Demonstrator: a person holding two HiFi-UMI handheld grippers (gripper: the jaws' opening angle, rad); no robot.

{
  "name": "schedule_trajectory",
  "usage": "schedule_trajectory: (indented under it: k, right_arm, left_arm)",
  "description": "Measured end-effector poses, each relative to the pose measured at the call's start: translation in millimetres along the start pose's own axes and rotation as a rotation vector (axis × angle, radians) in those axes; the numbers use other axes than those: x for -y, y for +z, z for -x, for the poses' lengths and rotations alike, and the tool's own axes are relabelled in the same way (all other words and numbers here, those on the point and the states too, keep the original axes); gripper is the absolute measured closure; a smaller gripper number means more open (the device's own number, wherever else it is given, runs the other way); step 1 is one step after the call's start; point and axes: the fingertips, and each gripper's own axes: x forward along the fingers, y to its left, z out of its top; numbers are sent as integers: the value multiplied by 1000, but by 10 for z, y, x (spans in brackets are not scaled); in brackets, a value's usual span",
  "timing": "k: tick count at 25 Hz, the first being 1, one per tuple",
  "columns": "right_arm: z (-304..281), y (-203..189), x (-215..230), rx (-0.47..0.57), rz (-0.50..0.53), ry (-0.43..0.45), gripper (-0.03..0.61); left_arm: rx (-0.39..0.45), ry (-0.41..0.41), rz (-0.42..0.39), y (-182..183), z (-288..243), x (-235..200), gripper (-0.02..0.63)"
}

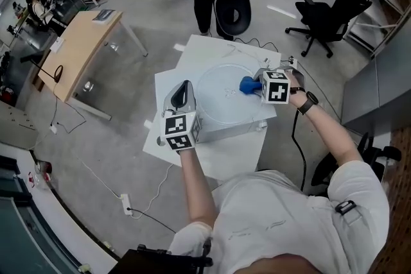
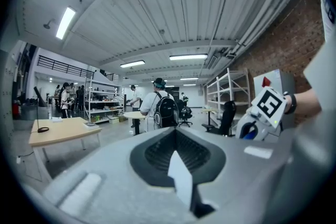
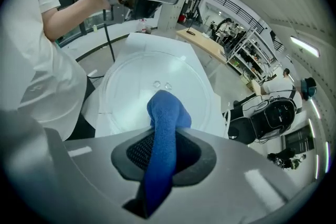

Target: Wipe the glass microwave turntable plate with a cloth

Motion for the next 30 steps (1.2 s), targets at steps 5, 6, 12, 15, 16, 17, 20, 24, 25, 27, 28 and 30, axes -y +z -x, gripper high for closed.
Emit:
schedule_trajectory:
  k: [5,6,12,15,16,17,20,24,25,27,28,30]
  right_arm:
    - [84,150,-415,20,66,81,515]
    - [92,204,-498,26,82,97,515]
    - [31,625,-839,81,188,163,515]
    - [-57,824,-923,119,225,184,515]
    - [-83,910,-921,135,229,187,515]
    - [-111,1001,-903,153,228,188,515]
    - [-228,1262,-728,198,209,153,514]
    - [-469,1439,-201,184,224,-45,515]
    - [-518,1445,-49,170,222,-94,515]
    - [-578,1414,258,135,211,-181,515]
    - [-597,1368,398,117,200,-213,515]
    - [-619,1209,620,83,161,-244,515]
  left_arm:
    - [-1,-9,-3,-13,-31,22,614]
    - [-2,-8,-3,-13,-26,20,614]
    - [0,12,2,-26,21,-45,614]
    - [0,29,7,-54,59,-57,614]
    - [0,36,9,-57,78,-76,614]
    - [0,42,10,-59,99,-101,614]
    - [-3,59,12,-73,153,-185,613]
    - [-8,54,30,39,206,-196,613]
    - [-4,56,30,75,215,-202,614]
    - [5,62,25,125,230,-219,614]
    - [7,64,21,138,235,-224,614]
    - [7,64,16,146,240,-217,614]
